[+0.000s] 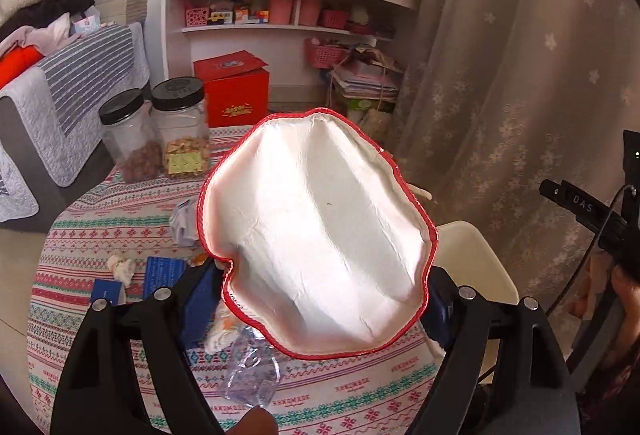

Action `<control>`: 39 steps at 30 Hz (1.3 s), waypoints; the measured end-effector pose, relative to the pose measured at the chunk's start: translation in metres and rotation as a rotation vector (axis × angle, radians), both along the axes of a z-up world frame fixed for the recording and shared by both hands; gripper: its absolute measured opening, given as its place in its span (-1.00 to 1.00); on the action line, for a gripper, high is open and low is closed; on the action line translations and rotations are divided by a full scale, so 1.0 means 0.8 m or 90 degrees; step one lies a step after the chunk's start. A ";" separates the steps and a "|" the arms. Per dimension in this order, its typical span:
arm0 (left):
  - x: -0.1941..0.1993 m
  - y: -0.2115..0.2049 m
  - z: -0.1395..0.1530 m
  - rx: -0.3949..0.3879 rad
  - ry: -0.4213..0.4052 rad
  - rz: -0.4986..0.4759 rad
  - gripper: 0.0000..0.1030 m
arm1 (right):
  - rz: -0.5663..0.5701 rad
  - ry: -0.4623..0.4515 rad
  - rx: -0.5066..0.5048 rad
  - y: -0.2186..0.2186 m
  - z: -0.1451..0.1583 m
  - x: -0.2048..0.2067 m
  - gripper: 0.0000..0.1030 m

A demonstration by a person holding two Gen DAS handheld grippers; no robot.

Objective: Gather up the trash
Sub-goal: 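Drop the yellow bag into the white bin with the right tool, then release the red-rimmed bowl into the white bin with the left tool, then grasp the blue biscuit box with the left tool while the right tool grasps another blue box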

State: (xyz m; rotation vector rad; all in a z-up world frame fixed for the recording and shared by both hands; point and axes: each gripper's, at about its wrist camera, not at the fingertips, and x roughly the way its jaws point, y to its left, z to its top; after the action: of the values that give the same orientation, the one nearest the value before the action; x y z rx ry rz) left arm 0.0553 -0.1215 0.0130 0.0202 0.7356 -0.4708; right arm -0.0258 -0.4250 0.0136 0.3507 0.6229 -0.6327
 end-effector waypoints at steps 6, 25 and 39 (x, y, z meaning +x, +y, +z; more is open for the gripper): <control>0.022 -0.097 0.015 -0.013 0.021 -0.092 0.57 | -0.006 -0.043 0.030 -0.029 0.022 -0.035 0.86; 0.042 -0.174 -0.045 0.027 0.168 -0.200 0.71 | 0.004 -0.125 0.041 -0.006 0.053 -0.047 0.87; 0.110 0.229 -0.087 0.083 0.244 0.261 0.71 | 0.257 0.020 -0.033 0.185 0.004 0.069 0.87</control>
State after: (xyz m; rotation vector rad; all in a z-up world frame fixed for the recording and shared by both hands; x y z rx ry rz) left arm 0.1436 0.0614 -0.0564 -0.1006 1.1159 -0.0304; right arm 0.0292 -0.2771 0.0169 0.1585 0.6821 -0.2673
